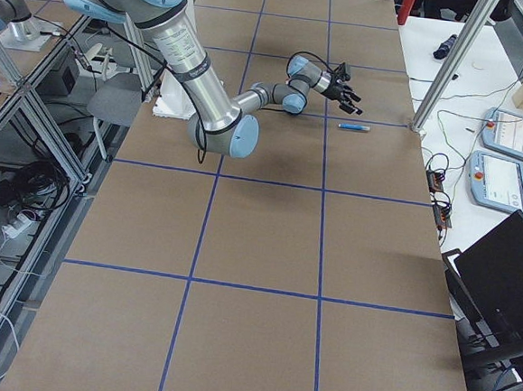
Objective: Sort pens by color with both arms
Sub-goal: 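Move the left gripper over the pen cup while the right arm withdraws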
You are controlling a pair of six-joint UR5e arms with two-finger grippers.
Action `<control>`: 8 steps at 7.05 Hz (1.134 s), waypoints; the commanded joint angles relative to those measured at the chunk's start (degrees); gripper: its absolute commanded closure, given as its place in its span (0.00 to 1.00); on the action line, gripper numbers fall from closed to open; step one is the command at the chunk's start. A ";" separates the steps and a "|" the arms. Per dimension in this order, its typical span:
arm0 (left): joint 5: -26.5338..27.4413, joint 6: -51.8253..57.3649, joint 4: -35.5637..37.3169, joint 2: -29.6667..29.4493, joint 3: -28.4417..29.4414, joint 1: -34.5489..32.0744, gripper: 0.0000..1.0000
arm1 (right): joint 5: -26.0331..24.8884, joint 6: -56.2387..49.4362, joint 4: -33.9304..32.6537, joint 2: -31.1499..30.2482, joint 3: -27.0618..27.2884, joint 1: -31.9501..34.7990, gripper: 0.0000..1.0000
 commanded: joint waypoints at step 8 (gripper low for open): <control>-4.42 -23.28 28.11 -25.94 -15.37 21.30 0.00 | 67.50 -0.17 -23.53 -0.43 11.78 30.96 0.00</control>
